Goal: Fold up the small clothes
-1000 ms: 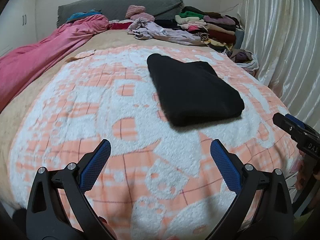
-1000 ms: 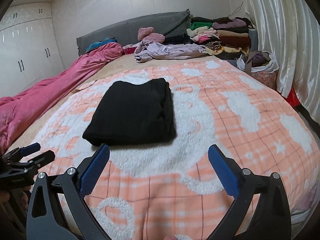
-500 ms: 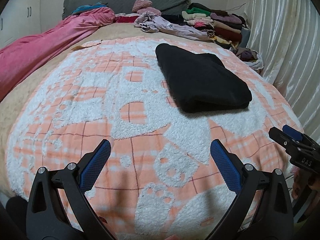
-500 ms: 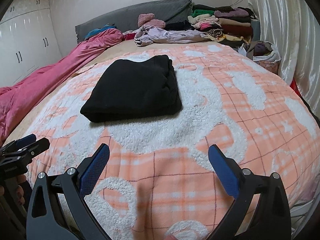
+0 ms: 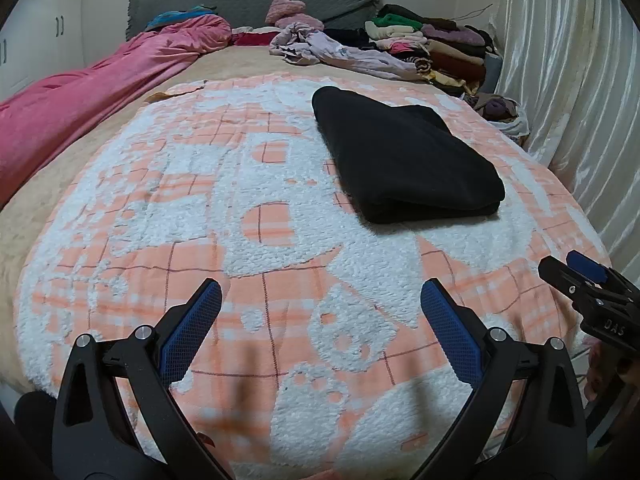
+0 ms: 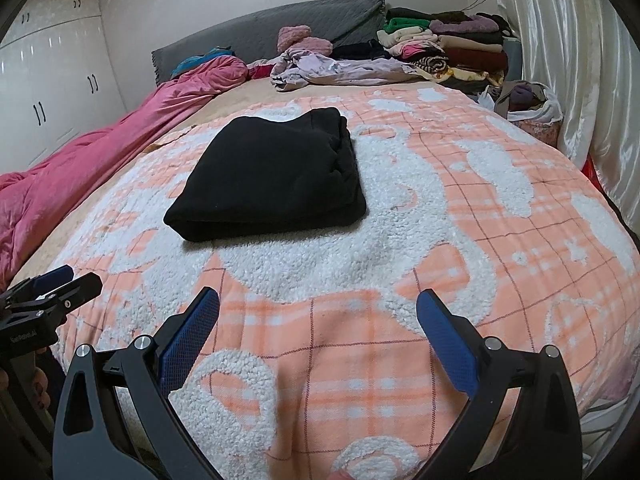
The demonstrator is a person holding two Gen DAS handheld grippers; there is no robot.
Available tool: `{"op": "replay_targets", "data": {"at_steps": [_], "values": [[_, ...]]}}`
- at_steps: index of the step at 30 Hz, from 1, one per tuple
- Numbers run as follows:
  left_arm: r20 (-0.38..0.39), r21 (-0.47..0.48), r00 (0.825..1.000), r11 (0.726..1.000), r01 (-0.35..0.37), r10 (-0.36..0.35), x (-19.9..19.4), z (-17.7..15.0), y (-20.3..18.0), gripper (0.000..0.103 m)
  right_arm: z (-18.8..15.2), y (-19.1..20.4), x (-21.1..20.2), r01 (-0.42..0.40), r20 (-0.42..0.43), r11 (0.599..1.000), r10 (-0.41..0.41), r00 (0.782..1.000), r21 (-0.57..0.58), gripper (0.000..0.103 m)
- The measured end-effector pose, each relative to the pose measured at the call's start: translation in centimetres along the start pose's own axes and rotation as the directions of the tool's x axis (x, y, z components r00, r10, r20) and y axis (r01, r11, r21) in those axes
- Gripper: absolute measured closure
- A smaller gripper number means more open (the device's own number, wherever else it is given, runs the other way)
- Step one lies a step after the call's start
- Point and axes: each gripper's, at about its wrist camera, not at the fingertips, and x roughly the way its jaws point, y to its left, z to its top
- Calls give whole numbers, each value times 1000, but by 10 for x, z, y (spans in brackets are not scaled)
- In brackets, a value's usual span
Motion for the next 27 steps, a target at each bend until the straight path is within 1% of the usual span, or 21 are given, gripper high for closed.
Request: {"op": "replay_targets", "data": {"at_steps": [6,27], "values": [[-3,-4,1000,1000,-11,11,-1,-1,2,10,-1,-1,-2,5,-6,1000,-5,1000,0,5],[-5,0,1000,1000,-9,9,-1,-1,1,10,-1,-1,-2,3,-5,1000,-3,1000,-4,5]]}}
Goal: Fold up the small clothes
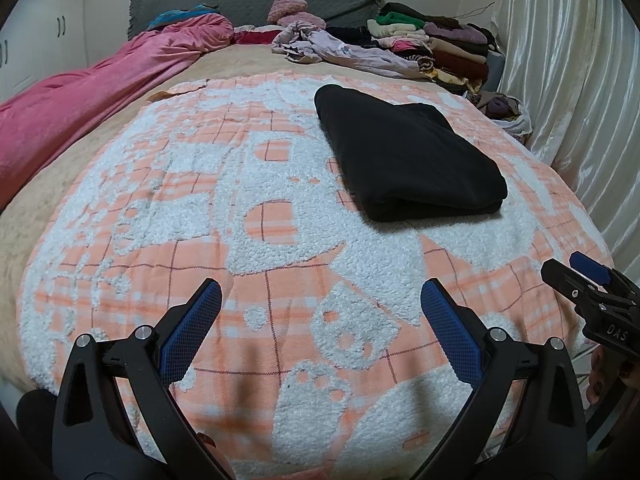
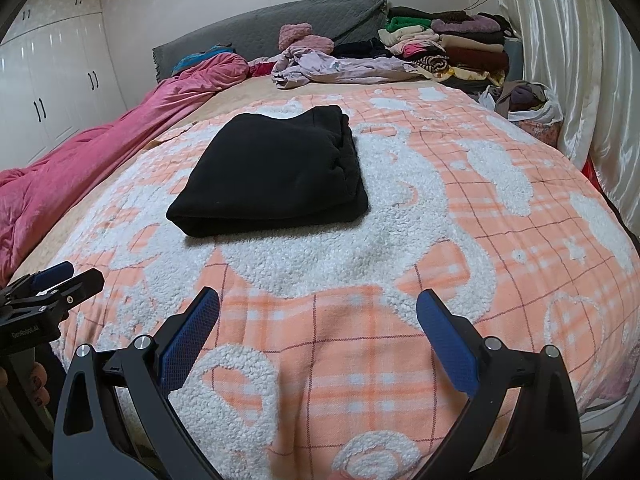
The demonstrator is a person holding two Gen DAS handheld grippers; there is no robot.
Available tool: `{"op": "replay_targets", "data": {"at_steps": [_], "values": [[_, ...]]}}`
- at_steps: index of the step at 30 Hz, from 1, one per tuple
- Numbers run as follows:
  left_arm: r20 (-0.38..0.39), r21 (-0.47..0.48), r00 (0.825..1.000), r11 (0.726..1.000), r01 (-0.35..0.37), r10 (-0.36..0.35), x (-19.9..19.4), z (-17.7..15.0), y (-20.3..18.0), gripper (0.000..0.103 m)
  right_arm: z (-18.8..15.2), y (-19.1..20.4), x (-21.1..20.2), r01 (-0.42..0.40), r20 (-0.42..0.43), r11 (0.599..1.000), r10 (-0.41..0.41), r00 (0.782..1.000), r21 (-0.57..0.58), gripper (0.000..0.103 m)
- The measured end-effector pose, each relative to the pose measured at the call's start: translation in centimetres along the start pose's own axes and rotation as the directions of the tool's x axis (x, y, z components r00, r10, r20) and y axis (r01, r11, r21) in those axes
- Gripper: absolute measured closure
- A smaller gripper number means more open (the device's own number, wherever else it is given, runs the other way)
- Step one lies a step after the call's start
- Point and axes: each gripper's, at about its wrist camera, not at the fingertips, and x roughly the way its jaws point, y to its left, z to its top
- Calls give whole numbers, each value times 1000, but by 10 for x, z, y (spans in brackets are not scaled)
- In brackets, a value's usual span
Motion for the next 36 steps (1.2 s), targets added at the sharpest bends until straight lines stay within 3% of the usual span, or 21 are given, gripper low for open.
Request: {"op": "replay_targets", "data": {"at_steps": [36], "values": [[-19,17,999,999,-28,28,-1,-4,1,10,1,-3,-6,17,0,1000,-17,1000,4,5]]}}
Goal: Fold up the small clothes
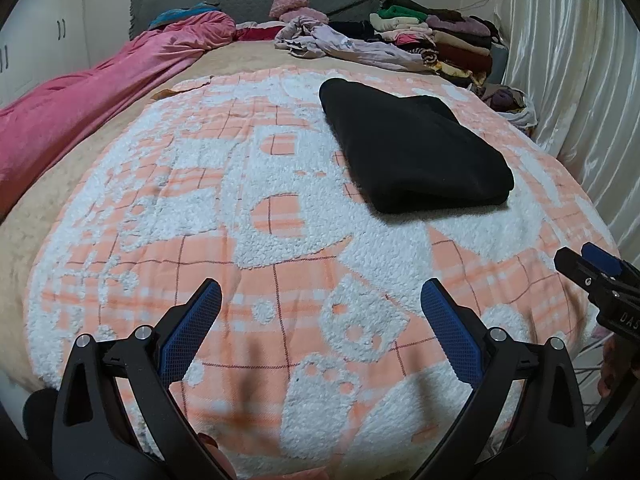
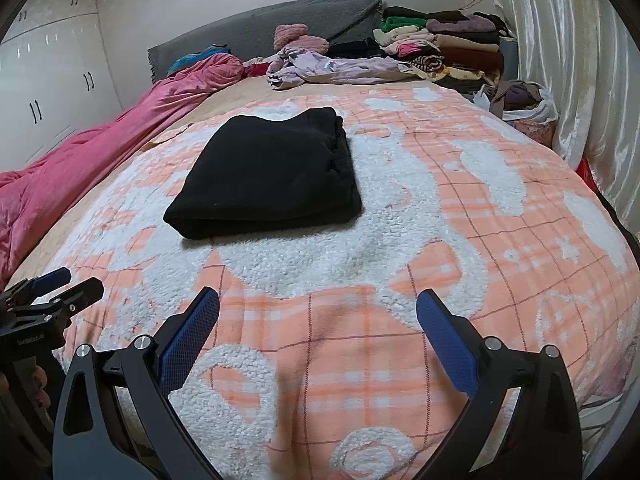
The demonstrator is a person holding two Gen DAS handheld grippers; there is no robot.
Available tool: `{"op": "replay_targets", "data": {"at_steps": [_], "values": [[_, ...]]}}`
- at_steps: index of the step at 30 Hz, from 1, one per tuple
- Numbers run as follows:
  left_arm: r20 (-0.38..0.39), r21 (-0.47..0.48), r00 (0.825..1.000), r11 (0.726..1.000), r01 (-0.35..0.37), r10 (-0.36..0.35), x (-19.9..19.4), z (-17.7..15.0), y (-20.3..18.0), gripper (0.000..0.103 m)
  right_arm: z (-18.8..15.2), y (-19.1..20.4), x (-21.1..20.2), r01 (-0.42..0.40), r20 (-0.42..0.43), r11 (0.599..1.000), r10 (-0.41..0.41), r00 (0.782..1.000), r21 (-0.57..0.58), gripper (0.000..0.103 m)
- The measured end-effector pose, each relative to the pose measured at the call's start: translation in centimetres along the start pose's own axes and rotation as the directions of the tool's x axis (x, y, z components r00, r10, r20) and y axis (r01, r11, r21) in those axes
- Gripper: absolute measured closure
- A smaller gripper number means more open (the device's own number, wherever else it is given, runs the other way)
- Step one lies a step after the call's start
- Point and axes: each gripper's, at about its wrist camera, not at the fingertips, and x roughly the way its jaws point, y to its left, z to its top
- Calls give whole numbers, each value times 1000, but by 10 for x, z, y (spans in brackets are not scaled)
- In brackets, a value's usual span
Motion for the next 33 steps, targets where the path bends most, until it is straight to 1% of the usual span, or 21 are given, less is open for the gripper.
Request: {"op": "replay_targets", "data": {"at_steps": [8,11,13,16,17,19,20,22,23,24,25,26,28,29,30,31,32,33], "values": [[-2,6,1000,1000,-6,6,-1,-1,-2,10,-2,-7,-2,29,-5,1000,-29,1000,10,5],[-12,5,1000,1000,-14,14,0,-2,1,10,-4,-16,-4,49,-12,998,-49,999,25,5],[-23,-4,999,1000,-24,24,1,-3,7,10,-6,-28,-5,79,-20,996,-78,997,52,5],[-41,-19,998,999,-41,40,3,-2,18,10,-12,-57,-12,163,-21,980,-162,987,111,5],[-52,-43,998,998,-49,47,4,-3,30,10,-17,-73,-16,210,-28,968,-208,978,137,5],[-60,-85,996,994,-70,65,5,-3,45,10,-25,-99,-23,272,-41,946,-269,962,178,5],[-58,-114,995,990,-88,82,5,-4,59,10,-31,-116,-29,316,-46,927,-313,949,203,5],[-59,-144,992,983,-117,109,6,-4,81,10,-43,-152,-42,411,-66,876,-408,911,253,5],[-61,-172,989,974,-147,138,6,-2,100,10,-51,-174,-51,454,-78,844,-452,889,287,5],[-60,-196,986,966,-167,158,5,-1,114,10,-59,-195,-60,496,-87,807,-496,864,321,5],[-57,-222,982,957,-188,180,3,2,130,10,-67,-216,-69,542,-106,763,-543,833,352,5],[-56,-263,974,938,-226,219,2,5,157,10,-75,-237,-79,586,-130,713,-587,799,386,5],[-62,-306,961,911,-275,269,-1,10,191,10,-96,-286,-106,656,-176,591,-665,725,470,5],[-75,-331,947,888,-320,314,-3,13,218,10,-110,-313,-121,705,-218,501,-716,664,501,5],[-85,-344,934,869,-355,347,-5,14,237,10,-121,-330,-131,737,-250,439,-745,619,514,5],[-106,-359,912,840,-407,396,-6,16,265,10,-132,-347,-141,761,-284,379,-765,578,527,5],[-116,-365,900,825,-432,420,-8,18,282,10,-145,-365,-152,783,-330,310,-777,535,540,5],[-130,-370,889,810,-455,439,-9,20,301,10,-159,-380,-162,792,-372,248,-779,505,557,5]]}}
